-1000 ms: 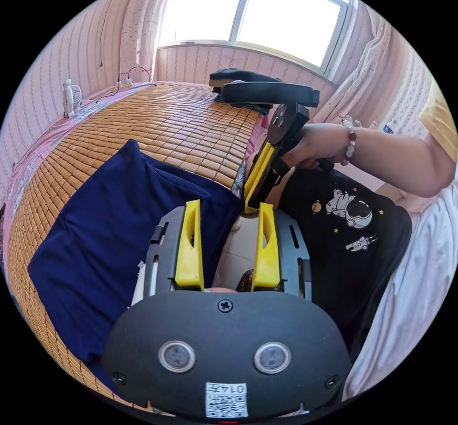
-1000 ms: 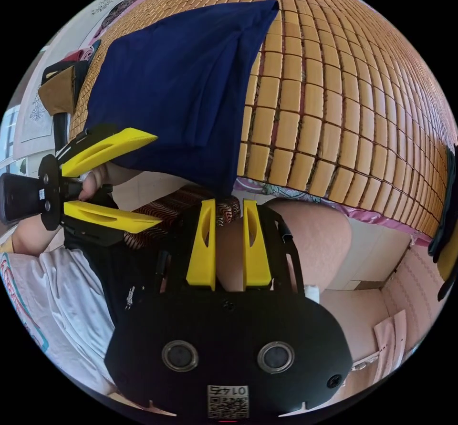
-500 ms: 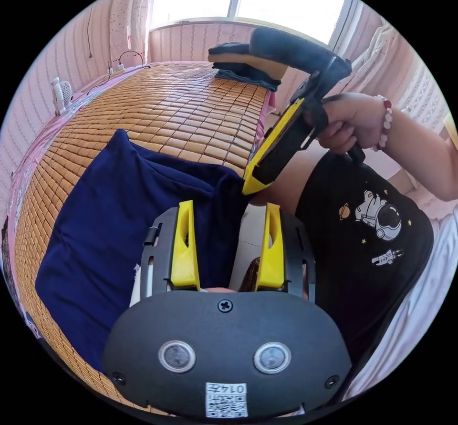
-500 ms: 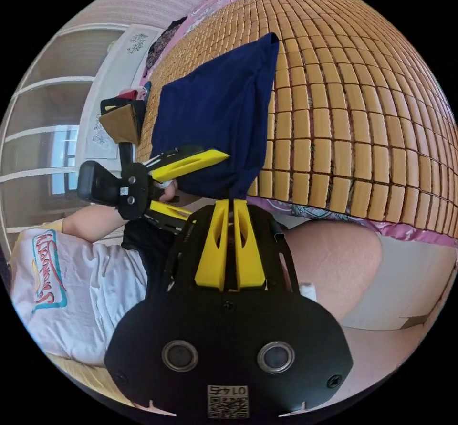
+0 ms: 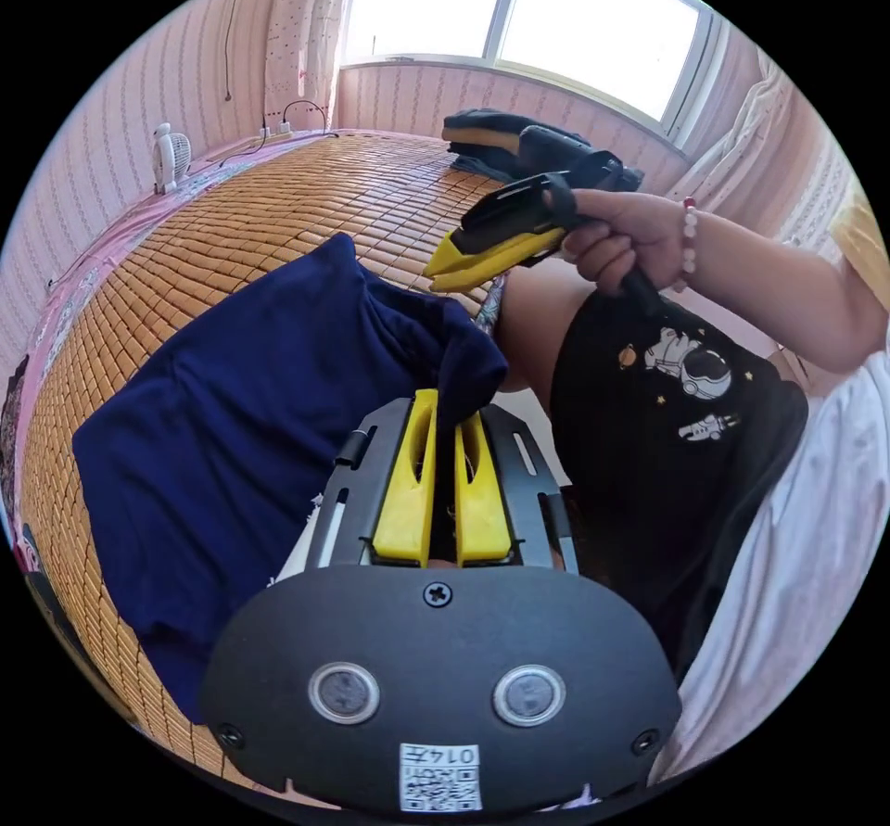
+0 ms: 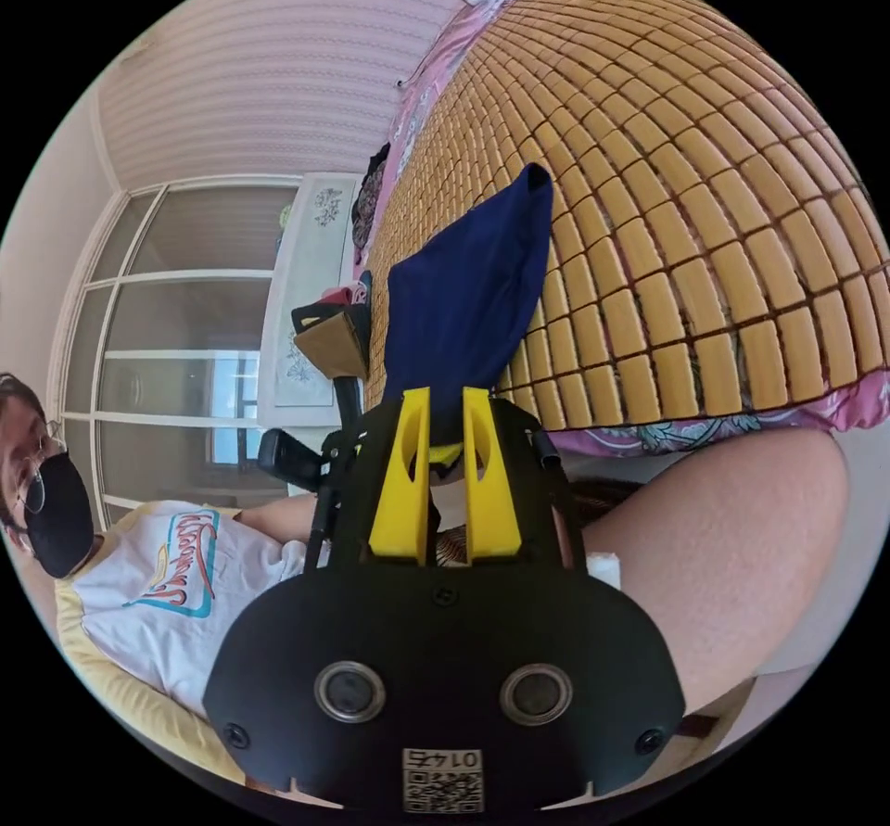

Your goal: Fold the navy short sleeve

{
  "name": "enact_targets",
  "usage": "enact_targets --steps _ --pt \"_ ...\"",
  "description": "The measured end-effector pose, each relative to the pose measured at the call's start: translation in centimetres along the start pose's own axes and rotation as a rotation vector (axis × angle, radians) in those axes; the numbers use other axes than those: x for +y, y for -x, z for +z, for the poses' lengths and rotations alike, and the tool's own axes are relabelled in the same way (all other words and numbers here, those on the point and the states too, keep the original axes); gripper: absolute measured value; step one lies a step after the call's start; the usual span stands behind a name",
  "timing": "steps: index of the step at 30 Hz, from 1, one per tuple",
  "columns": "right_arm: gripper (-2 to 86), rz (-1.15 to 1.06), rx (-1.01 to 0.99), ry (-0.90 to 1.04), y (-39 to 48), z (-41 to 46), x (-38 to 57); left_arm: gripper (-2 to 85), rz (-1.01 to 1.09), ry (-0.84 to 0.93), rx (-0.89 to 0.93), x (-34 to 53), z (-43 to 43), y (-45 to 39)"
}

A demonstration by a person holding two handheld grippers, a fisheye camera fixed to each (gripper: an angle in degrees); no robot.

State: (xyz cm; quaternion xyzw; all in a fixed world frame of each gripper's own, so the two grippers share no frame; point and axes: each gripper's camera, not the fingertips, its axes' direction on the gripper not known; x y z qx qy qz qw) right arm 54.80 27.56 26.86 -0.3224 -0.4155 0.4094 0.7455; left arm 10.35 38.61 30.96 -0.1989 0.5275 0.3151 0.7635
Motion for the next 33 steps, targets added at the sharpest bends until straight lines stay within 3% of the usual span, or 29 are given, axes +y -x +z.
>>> enact_targets --steps 6,13,18,25,27,33 --pt "12.5 0.123 0.088 -0.117 -1.9 0.6 0.1 -0.1 -0.052 -0.035 0.059 3.2 -4.7 0.2" --pt "2.9 0.219 -0.039 -0.254 -3.9 0.6 2.0 -0.3 -0.108 -0.064 0.1 4.9 -8.6 1.3" --pt "1.3 0.123 -0.113 -0.311 -1.3 -2.3 4.0 -0.4 -0.116 -0.151 0.113 4.3 -10.7 1.7" --pt "0.9 -0.04 0.006 -0.377 5.4 -6.8 5.9 -0.4 -0.168 -0.388 0.233 2.6 -13.0 2.9" --pt "1.0 -0.071 0.031 -0.348 7.2 -5.6 4.6 -0.4 -0.194 -0.413 0.212 2.8 -13.3 3.4" --pt "1.9 -0.125 0.114 -0.189 13.3 5.5 -1.8 1.5 -0.484 -0.432 -0.105 5.6 -14.7 7.4"
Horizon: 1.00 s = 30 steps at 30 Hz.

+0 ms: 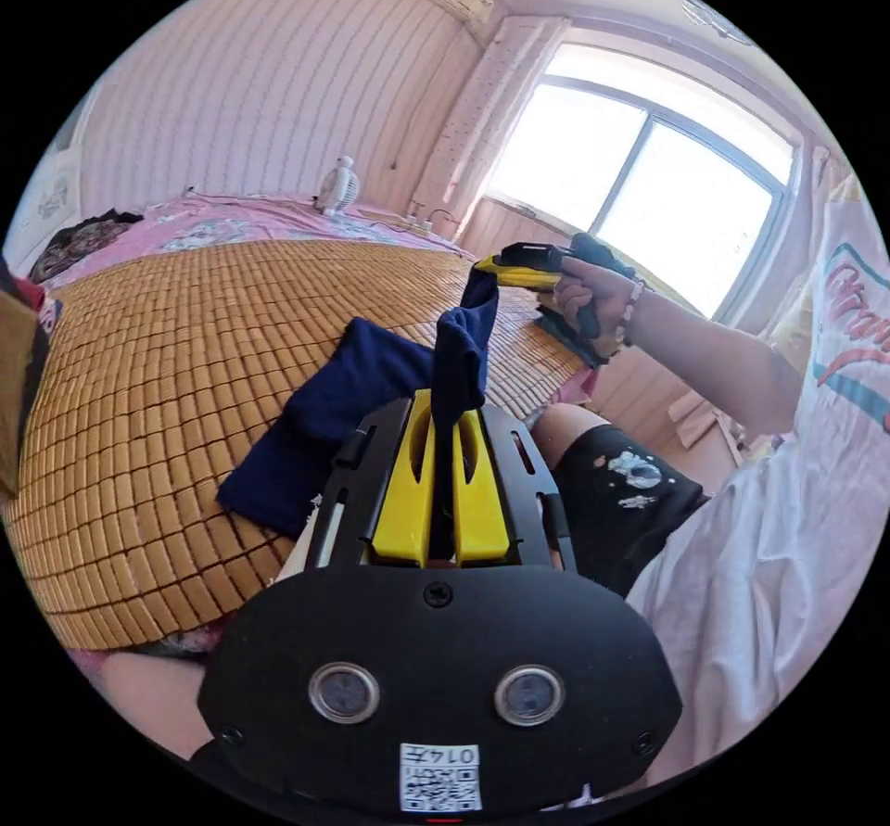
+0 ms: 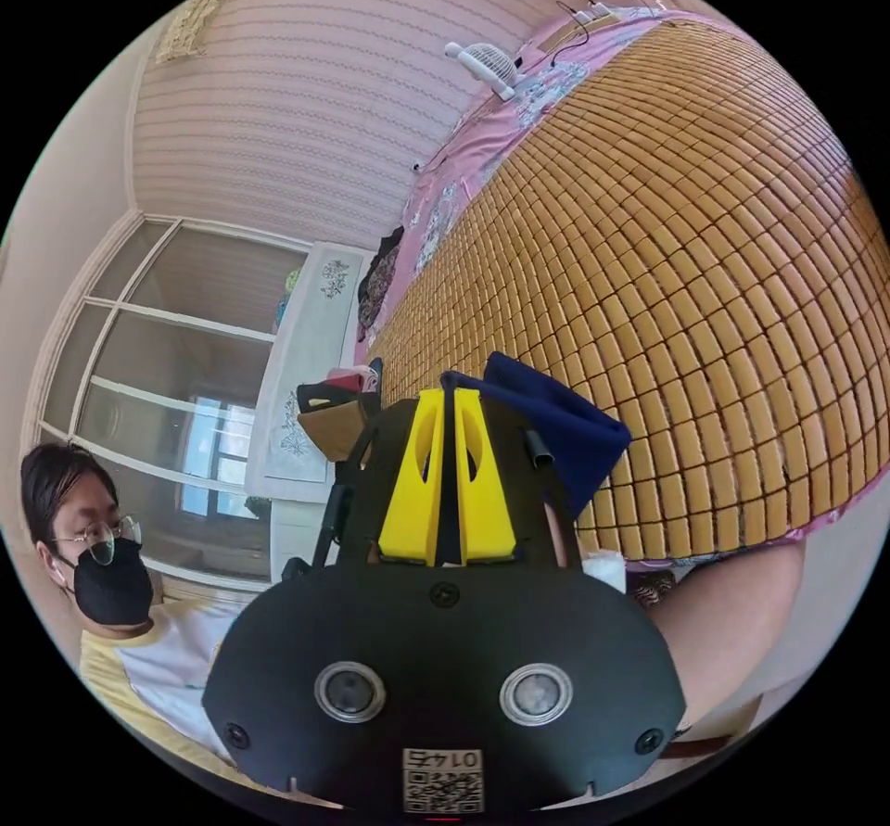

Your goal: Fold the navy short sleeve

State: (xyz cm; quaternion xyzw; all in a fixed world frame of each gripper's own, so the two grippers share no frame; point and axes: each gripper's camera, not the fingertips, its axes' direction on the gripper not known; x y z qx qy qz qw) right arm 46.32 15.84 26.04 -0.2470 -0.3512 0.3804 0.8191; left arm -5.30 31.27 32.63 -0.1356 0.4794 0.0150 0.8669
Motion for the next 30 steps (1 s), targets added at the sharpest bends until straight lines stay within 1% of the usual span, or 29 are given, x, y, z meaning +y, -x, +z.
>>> enact_targets --steps 2,3,5,8,11,13,14,16,18,19,21,23,25,27,29,30 --pt "2.8 -0.021 0.073 0.036 1.7 3.8 -1.2 4.3 -0.157 0.05 -0.056 -0.2 0.5 3.3" --pt "3.5 -0.045 0.133 0.061 2.5 6.2 -1.8 5.1 -0.197 0.065 -0.076 -0.2 0.7 4.0" --pt "4.5 -0.08 0.168 0.105 3.3 9.3 -2.2 6.1 -0.314 0.106 -0.16 0.5 1.2 6.4" --pt "6.1 -0.148 0.229 0.169 4.6 12.7 -1.7 6.5 -0.403 0.128 -0.234 1.1 1.1 7.8" --pt "7.2 -0.278 0.366 0.18 6.2 14.5 -0.5 7.3 -0.457 0.086 -0.334 1.1 0.3 8.6" --pt "10.0 -0.384 0.493 0.225 6.9 16.2 0.2 7.8 -0.489 0.06 -0.346 1.2 -0.1 9.0" --pt "10.7 -0.407 0.53 0.244 7.0 16.7 0.3 8.3 -0.503 0.049 -0.326 1.2 -0.1 9.0" --pt "13.1 -0.487 0.666 0.294 7.2 18.6 1.1 9.5 -0.512 0.047 -0.295 1.2 0.4 8.7" --pt "13.4 -0.519 0.725 0.332 7.0 20.0 1.7 10.7 -0.499 0.059 -0.269 0.9 1.3 8.0" --pt "13.3 -0.519 0.734 0.362 6.7 20.9 2.2 11.3 -0.499 0.079 -0.246 0.7 2.1 7.6" --pt "12.3 -0.539 0.72 0.326 6.9 21.2 3.2 11.3 -0.484 0.13 -0.236 0.5 3.6 7.0" --pt "11.0 -0.54 0.698 0.299 7.0 21.3 4.5 9.4 -0.409 0.138 -0.301 0.2 4.5 5.8" --pt "9.0 -0.595 0.699 0.259 7.2 21.2 6.5 7.2 -0.356 0.161 -0.347 0.2 5.1 4.9" --pt "5.4 -0.595 0.667 0.258 7.1 20.7 7.6 5.5 -0.341 0.189 -0.334 0.0 5.3 4.3" --pt "4.2 -0.603 0.659 0.245 7.3 19.8 8.7 4.0 -0.324 0.246 -0.329 -0.4 5.3 3.2" --pt "3.8 -0.597 0.623 0.227 7.5 18.7 9.5 3.9 -0.31 0.253 -0.335 -0.5 5.2 2.7"
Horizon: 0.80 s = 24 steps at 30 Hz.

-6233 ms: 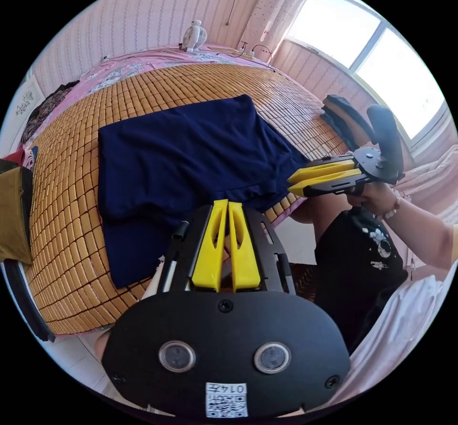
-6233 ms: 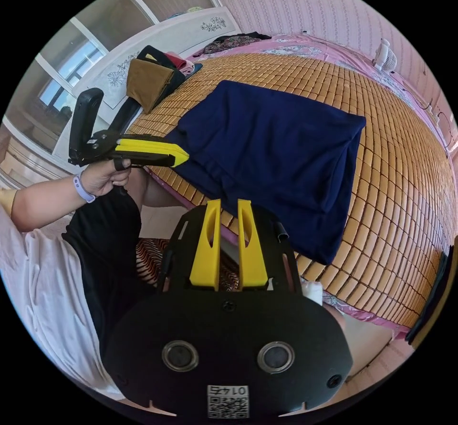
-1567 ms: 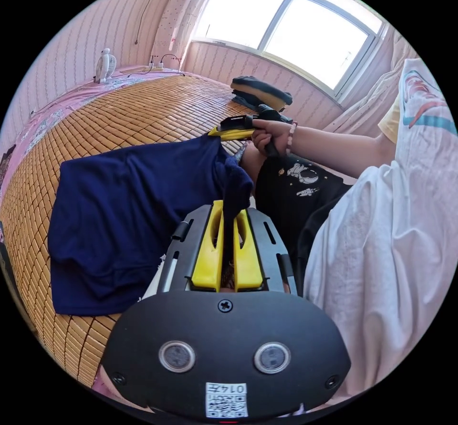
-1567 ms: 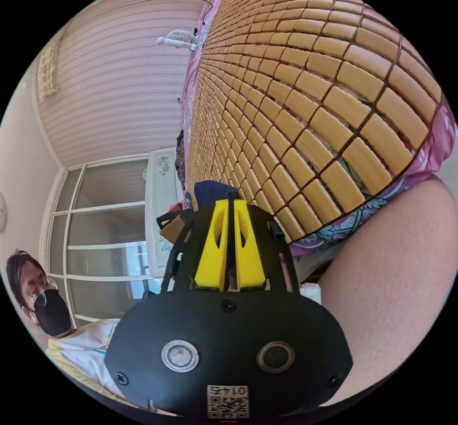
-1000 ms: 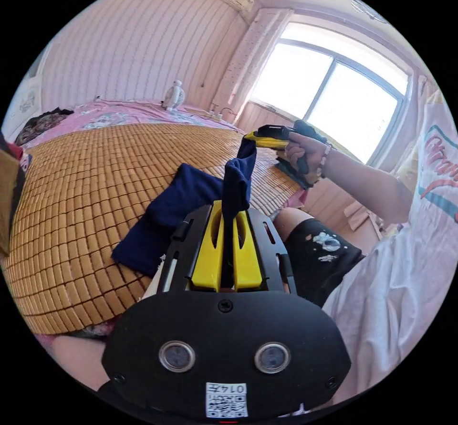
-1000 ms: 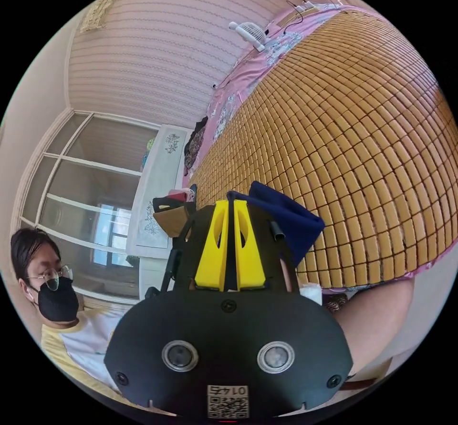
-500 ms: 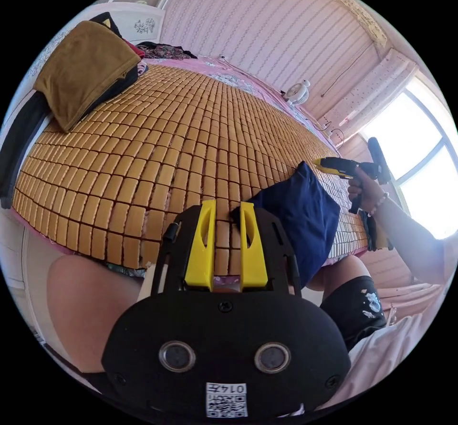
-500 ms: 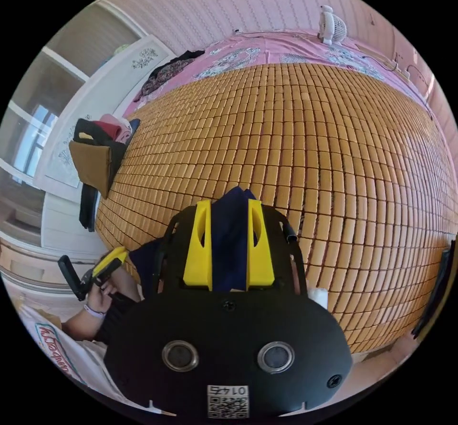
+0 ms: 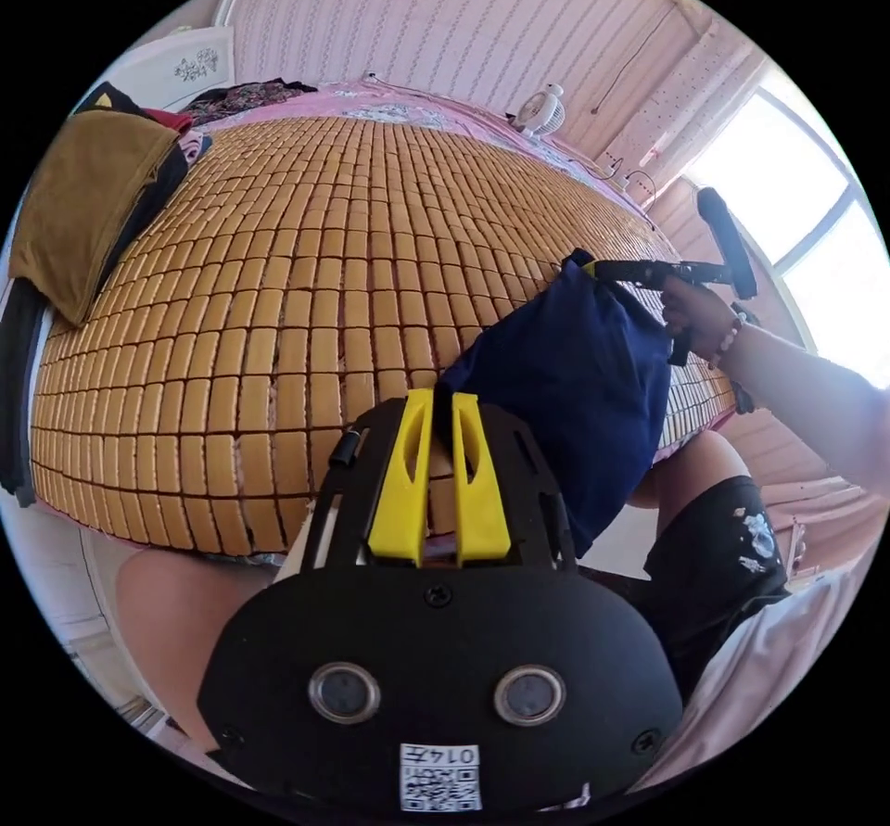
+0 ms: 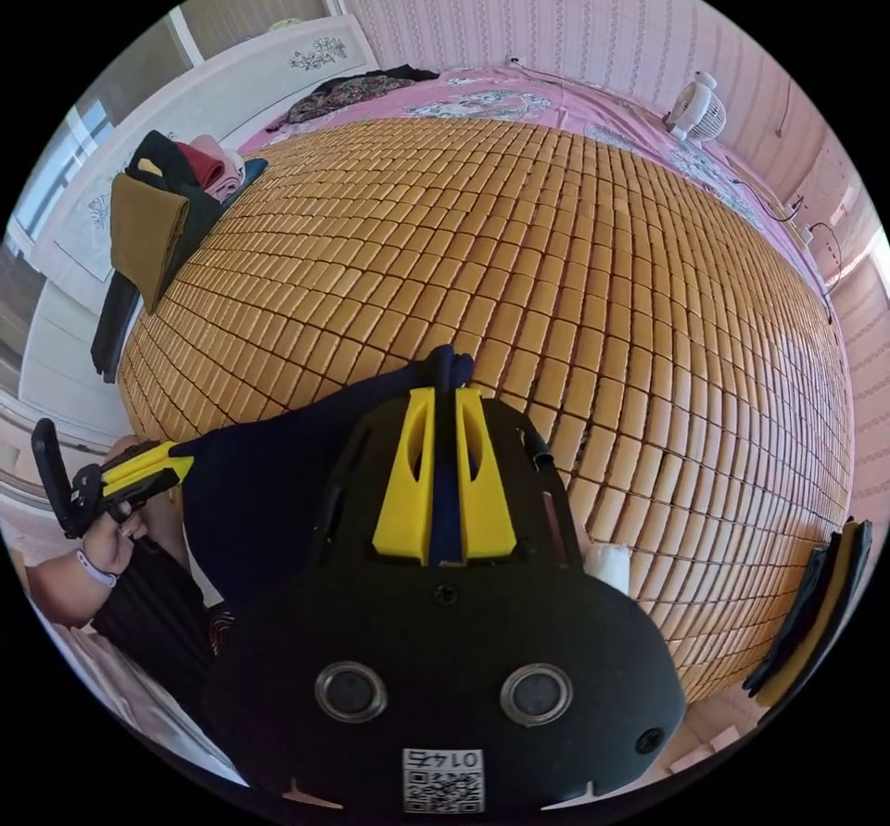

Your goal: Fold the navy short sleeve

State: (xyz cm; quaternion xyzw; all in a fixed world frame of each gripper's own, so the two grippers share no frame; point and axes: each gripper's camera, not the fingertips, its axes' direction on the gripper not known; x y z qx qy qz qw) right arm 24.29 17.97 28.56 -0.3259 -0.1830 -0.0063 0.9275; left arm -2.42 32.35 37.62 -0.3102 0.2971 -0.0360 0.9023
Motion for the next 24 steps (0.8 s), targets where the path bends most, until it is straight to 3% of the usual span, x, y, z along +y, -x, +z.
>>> enact_targets --steps 9,17,24 --pt "1.8 0.118 -0.202 -0.371 -1.1 -12.7 14.5 2.8 0.232 -0.14 0.015 3.0 -7.6 -7.0" --pt "1.3 0.254 -0.1 -0.613 -3.7 -22.1 29.5 2.4 0.486 -0.298 0.141 1.0 -12.7 -18.0" --pt "1.1 0.407 0.119 -0.836 -6.0 -29.2 39.2 2.4 0.642 -0.328 0.302 -5.7 -12.1 -28.9"
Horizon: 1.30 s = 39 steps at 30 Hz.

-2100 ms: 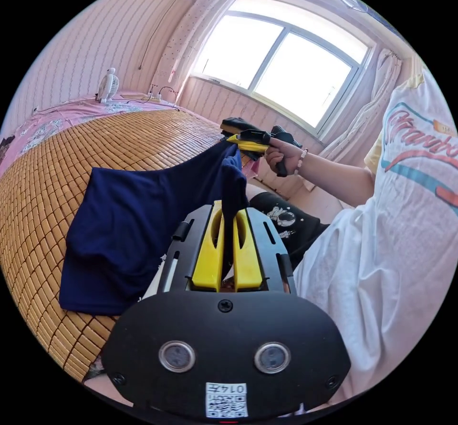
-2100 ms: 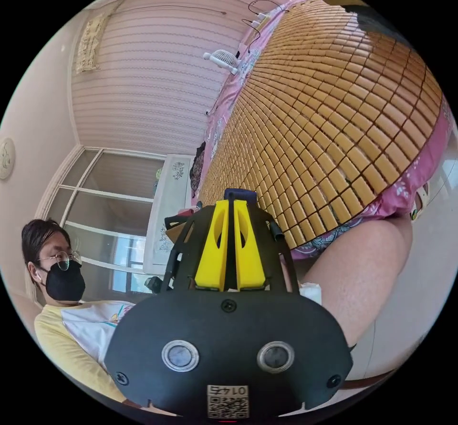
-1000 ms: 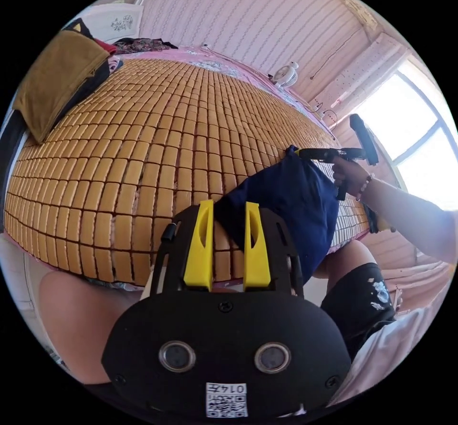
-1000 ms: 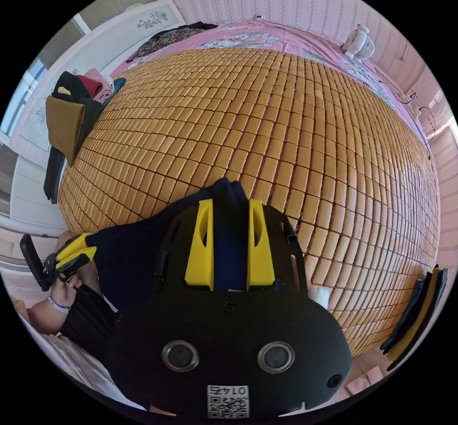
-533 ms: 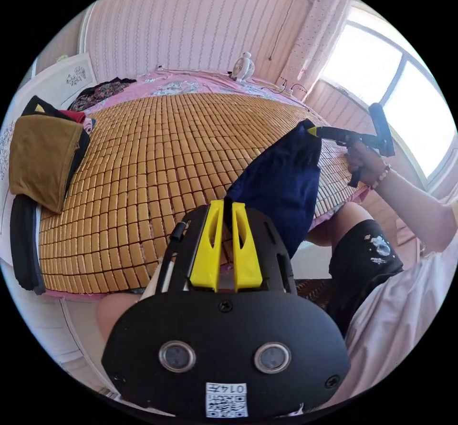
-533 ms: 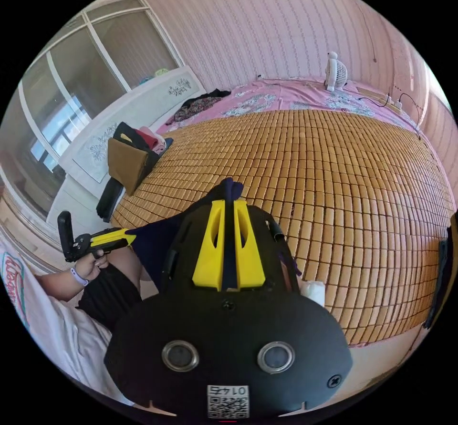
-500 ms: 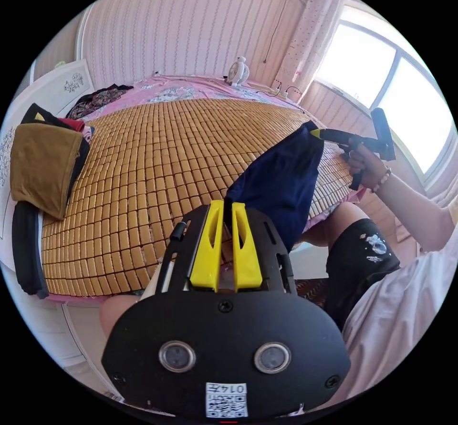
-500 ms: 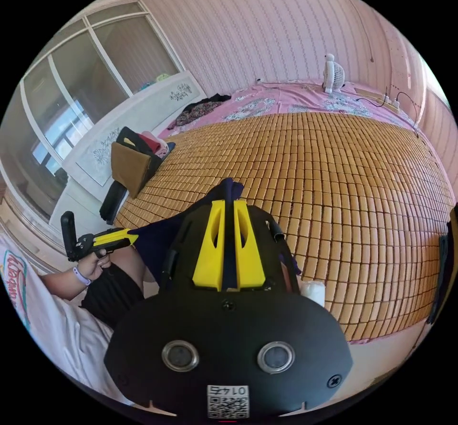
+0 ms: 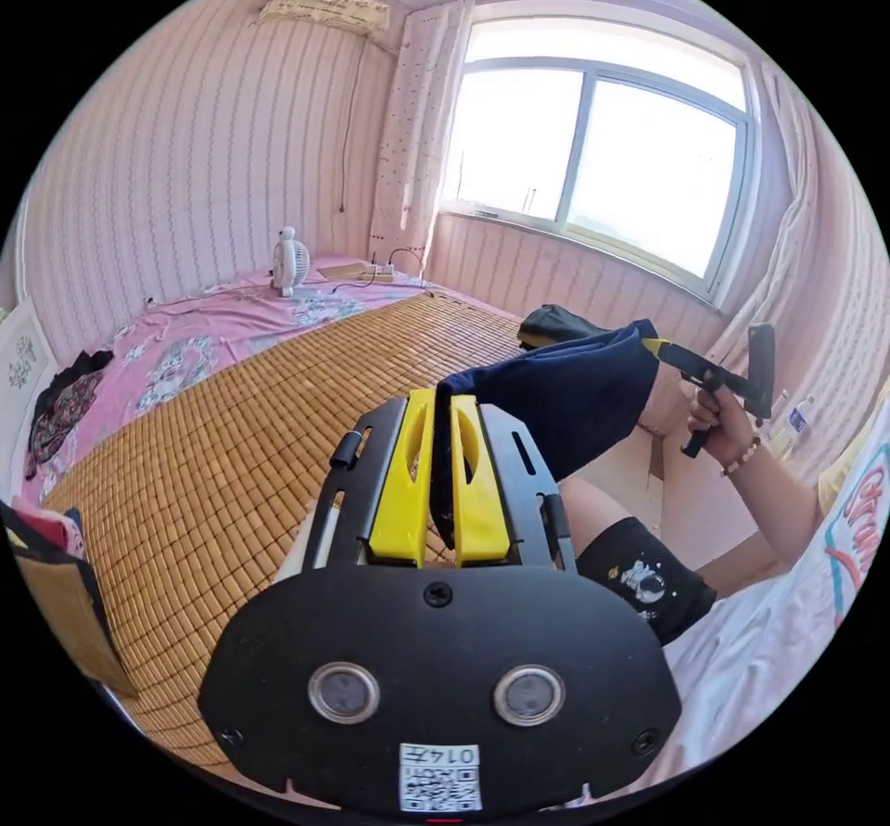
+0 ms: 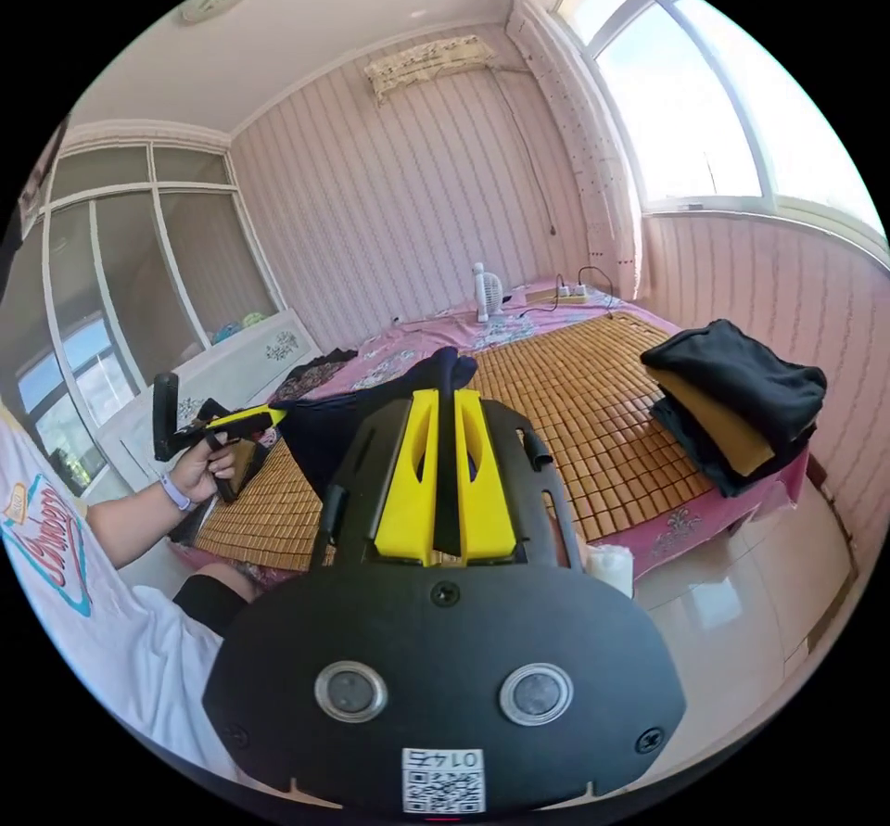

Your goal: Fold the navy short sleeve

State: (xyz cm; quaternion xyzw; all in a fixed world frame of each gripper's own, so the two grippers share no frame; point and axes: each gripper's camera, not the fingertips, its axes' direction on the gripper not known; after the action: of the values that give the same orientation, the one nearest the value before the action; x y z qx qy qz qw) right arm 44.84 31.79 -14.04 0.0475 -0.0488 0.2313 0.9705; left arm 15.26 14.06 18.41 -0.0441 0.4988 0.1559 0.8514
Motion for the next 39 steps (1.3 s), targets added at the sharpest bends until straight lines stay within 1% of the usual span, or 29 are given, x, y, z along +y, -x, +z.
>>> enact_targets --steps 3,5,6,8,9,11,12,13,14,15,16,17,18,19,20,21,22,23,25,28,29,30,32,33,35,36,38,39 --pt "1.2 0.047 0.07 -0.075 -2.8 -2.8 -0.6 2.2 0.083 -0.019 0.062 -6.2 3.9 -2.3" --pt "1.3 0.093 0.074 -0.118 -5.1 -4.0 -1.6 2.1 0.148 -0.02 0.093 -11.8 7.2 -4.4" --pt "1.4 0.134 0.079 -0.133 -6.9 -4.6 -2.6 2.2 0.159 -0.025 0.105 -13.2 8.0 -5.0" --pt "1.7 0.225 0.093 -0.153 -10.1 -5.5 -4.3 2.4 0.203 -0.063 0.175 -19.6 11.4 -7.7" --pt "2.0 0.312 0.09 -0.177 -12.4 -6.2 -5.3 2.6 0.222 -0.071 0.192 -21.3 12.3 -8.7" --pt "2.8 0.416 0.115 -0.237 -16.0 -7.0 -6.4 3.6 0.31 -0.097 0.243 -27.9 16.7 -12.8" --pt "3.5 0.485 0.163 -0.264 -18.7 -6.9 -6.8 3.9 0.311 -0.094 0.246 -29.2 18.0 -13.6" --pt "4.5 0.583 0.233 -0.276 -21.8 -6.5 -6.7 4.5 0.306 -0.055 0.232 -31.4 21.1 -15.0" --pt "5.1 0.644 0.268 -0.293 -23.3 -6.3 -6.4 4.9 0.249 0.035 0.216 -32.9 24.4 -15.5" --pt "6.2 0.721 0.349 -0.295 -26.0 -5.8 -5.6 5.0 0.224 0.077 0.225 -33.2 25.7 -15.5" --pt "7.4 0.803 0.488 -0.247 -28.3 -5.2 -4.5 5.2 0.155 0.119 0.273 -33.0 27.5 -15.1" --pt "7.5 0.851 0.539 -0.216 -29.3 -4.9 -3.9 5.4 0.099 0.102 0.339 -31.8 28.1 -14.4" --pt "7.8 0.901 0.566 -0.157 -30.4 -4.7 -2.6 5.5 0.078 0.087 0.365 -30.9 28.1 -13.9" --pt "7.6 0.887 0.547 -0.169 -30.0 -5.2 -1.3 5.5 0.055 0.079 0.408 -29.0 27.9 -12.9" --pt "7.5 0.855 0.537 -0.2 -29.2 -5.4 -0.6 5.5 0.055 0.108 0.445 -26.8 27.5 -11.6" --pt "6.5 0.767 0.524 -0.24 -27.4 -5.9 0.8 5.5 0.053 0.133 0.45 -25.6 27.2 -10.9" --pt "5.9 0.686 0.52 -0.225 -25.5 -5.9 2.2 5.2 0.034 0.178 0.44 -22.8 26.0 -9.1" --pt "5.7 0.652 0.523 -0.201 -24.6 -5.9 2.9 4.6 0.025 0.195 0.45 -19.8 24.1 -7.2" --pt "5.3 0.576 0.529 -0.082 -21.3 -5.6 5.9 3.3 0.026 0.22 0.435 -15.3 20.1 -4.3" --pt "4.4 0.51 0.558 0.065 -17.3 -5.7 9.0 0.9 -0.005 0.243 0.321 -7.8 11.5 -0.1" --pt "4.2 0.498 0.567 0.086 -16.4 -5.7 9.4 0.1 -0.048 0.246 0.266 -4.9 7.6 1.5" --pt "3.6 0.474 0.577 0.118 -14.8 -5.6 9.8 -0.3 -0.075 0.241 0.238 -3.5 5.5 2.3" --pt "2.9 0.415 0.546 0.155 -12.3 -4.7 9.7 -0.7 -0.203 0.175 0.107 2.0 -2.9 4.8" --pt "2.6 0.344 0.489 0.174 -10.5 -3.6 9.1 -0.8 -0.239 0.15 0.069 3.4 -5.1 5.3" --pt "2.4 0.219 0.39 0.196 -7.5 -1.3 7.8 -0.9 -0.37 0.044 -0.101 8.4 -13.4 6.5" --pt "2.3 0.143 0.326 0.207 -5.5 0.5 6.7 -0.9 -0.391 0.023 -0.138 9.5 -15.2 6.7" --pt "2.1 0.039 0.228 0.23 -2.1 3.7 5.1 -1.0 -0.465 -0.045 -0.257 13.8 -22.2 6.8" --pt "2.1 -0.026 0.162 0.235 0.5 5.8 4.2 -1.0 -0.479 -0.06 -0.283 14.8 -23.8 6.8"
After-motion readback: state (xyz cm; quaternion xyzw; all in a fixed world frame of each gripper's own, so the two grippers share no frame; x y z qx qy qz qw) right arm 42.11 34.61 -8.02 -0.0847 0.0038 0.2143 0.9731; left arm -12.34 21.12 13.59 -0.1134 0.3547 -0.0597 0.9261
